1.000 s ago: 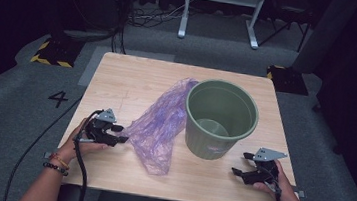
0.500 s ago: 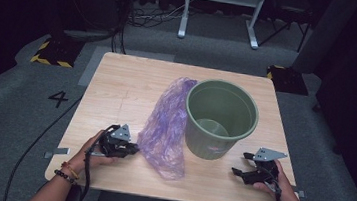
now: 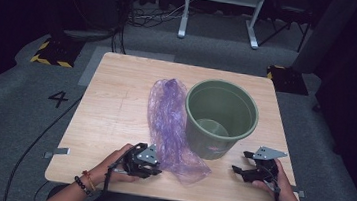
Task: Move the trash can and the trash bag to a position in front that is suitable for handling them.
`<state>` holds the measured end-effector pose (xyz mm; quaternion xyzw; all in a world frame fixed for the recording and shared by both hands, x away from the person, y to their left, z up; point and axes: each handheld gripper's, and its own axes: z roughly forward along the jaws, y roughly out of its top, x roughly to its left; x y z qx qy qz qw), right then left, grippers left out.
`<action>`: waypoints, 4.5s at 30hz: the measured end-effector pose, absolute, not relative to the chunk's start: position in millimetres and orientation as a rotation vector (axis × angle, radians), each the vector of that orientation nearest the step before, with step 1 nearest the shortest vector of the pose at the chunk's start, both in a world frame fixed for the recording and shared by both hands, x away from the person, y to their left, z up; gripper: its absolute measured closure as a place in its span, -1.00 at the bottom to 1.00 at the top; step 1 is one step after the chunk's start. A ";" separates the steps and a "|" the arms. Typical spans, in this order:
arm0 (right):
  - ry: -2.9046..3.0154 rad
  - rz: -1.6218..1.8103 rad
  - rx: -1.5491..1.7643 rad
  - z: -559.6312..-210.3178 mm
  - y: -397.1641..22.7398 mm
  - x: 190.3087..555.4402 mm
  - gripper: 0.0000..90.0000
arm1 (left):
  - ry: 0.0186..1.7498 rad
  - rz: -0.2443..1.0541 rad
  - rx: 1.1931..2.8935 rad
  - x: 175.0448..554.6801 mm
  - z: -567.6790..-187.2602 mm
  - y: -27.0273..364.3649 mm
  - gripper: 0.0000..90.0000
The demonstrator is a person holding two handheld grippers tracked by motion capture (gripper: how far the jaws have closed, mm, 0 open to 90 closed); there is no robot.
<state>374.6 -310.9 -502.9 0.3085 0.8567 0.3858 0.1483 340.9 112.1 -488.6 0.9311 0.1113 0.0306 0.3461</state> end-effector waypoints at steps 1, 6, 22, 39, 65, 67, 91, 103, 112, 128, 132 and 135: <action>2.455 1.113 0.892 -502.4 -309.6 375.6 -0.46 | 0.286 0.081 2.418 340.7 -488.7 109.5 0.52; 2.377 1.230 0.904 -490.1 -301.1 377.4 -0.45 | 0.262 0.035 2.397 341.8 -490.6 93.8 0.27; 2.269 1.253 0.920 -471.6 -279.0 385.0 -0.49 | 0.332 0.073 2.286 322.5 -463.5 123.7 -0.64; 2.246 1.204 0.947 -470.9 -278.6 399.5 -0.48 | 0.544 0.411 2.204 375.0 -455.7 193.5 -0.64; 2.267 1.242 0.870 -473.4 -251.4 397.2 -0.47 | 0.682 0.236 2.264 437.5 -497.4 164.7 -0.10; 2.257 1.232 0.883 -473.4 -250.3 400.2 -0.46 | 0.667 0.215 2.264 431.1 -497.2 165.1 -0.12; 2.340 1.366 0.921 -463.4 -289.0 367.4 -0.43 | 0.671 0.269 2.285 361.7 -498.2 120.5 -0.25; 2.358 1.277 0.855 -467.5 -278.5 361.0 -0.43 | 0.681 0.277 2.264 349.9 -500.5 93.7 -0.32; 2.235 1.249 0.876 -456.7 -274.0 396.6 -0.41 | 0.585 0.306 2.186 351.2 -477.2 120.2 -0.61; 2.211 1.291 0.829 -444.3 -252.4 423.1 -0.43 | 0.680 0.428 2.182 408.0 -486.0 164.8 -0.52; 2.209 1.294 0.828 -444.9 -250.6 426.2 -0.44 | 0.647 0.407 2.218 414.0 -491.1 160.1 -0.23; 2.205 1.299 0.831 -445.4 -250.4 428.6 -0.44 | 0.610 0.377 2.245 415.7 -493.7 157.4 0.01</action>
